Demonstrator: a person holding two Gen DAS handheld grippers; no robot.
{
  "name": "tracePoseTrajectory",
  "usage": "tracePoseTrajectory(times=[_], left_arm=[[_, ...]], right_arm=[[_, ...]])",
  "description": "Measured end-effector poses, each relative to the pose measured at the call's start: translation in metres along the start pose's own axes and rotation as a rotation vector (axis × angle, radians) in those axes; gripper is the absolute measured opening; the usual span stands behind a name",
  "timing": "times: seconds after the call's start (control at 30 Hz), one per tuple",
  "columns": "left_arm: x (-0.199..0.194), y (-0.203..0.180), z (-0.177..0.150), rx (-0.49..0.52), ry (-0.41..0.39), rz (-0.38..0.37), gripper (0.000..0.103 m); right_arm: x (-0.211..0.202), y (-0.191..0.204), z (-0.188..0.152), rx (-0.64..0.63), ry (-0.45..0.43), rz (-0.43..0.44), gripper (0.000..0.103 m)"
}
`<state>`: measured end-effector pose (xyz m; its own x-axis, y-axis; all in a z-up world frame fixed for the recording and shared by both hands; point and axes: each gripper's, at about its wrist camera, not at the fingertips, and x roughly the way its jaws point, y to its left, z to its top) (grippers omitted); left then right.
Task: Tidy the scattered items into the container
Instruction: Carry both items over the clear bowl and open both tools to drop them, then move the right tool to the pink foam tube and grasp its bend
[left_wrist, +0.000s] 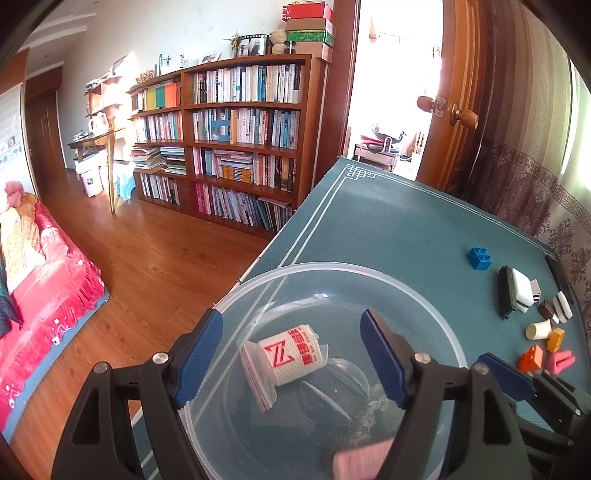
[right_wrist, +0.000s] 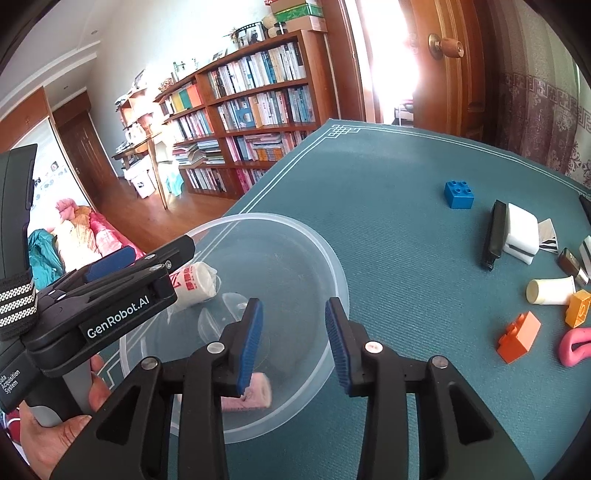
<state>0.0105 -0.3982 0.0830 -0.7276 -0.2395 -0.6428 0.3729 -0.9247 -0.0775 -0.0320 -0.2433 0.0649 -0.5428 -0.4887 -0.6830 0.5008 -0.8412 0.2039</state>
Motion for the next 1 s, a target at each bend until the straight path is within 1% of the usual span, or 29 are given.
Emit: tracePoseTrajectory(times=[0.2, 0.27, 0.57, 0.63, 0.7, 0.73, 1.0], left_arm=[[-0.001, 0.000, 0.000, -0.004, 0.005, 0.008, 0.086], [-0.002, 0.000, 0.000, -0.007, 0.002, 0.010, 0.088], [-0.004, -0.004, 0.000, 0.003, 0.003, 0.018, 0.089], [-0.005, -0.006, -0.001, 0.006, 0.002, 0.020, 0.090], [-0.006, -0.006, -0.001, 0.006, -0.002, 0.022, 0.095], [-0.007, -0.006, 0.000, 0.006, -0.007, 0.024, 0.096], [-0.008, -0.012, -0.001, 0.013, -0.003, 0.015, 0.096]], right_arm=[[-0.003, -0.003, -0.002, 0.014, -0.001, -0.006, 0.039], [-0.003, -0.006, -0.003, 0.020, 0.000, -0.008, 0.041], [-0.009, -0.013, -0.006, 0.045, 0.002, -0.018, 0.044], [-0.010, -0.015, -0.008, 0.052, 0.001, -0.021, 0.047], [-0.012, -0.016, -0.010, 0.059, 0.000, -0.022, 0.048], [-0.013, -0.017, -0.011, 0.062, 0.001, -0.024, 0.048], [-0.019, -0.027, -0.017, 0.082, 0.000, -0.042, 0.048]])
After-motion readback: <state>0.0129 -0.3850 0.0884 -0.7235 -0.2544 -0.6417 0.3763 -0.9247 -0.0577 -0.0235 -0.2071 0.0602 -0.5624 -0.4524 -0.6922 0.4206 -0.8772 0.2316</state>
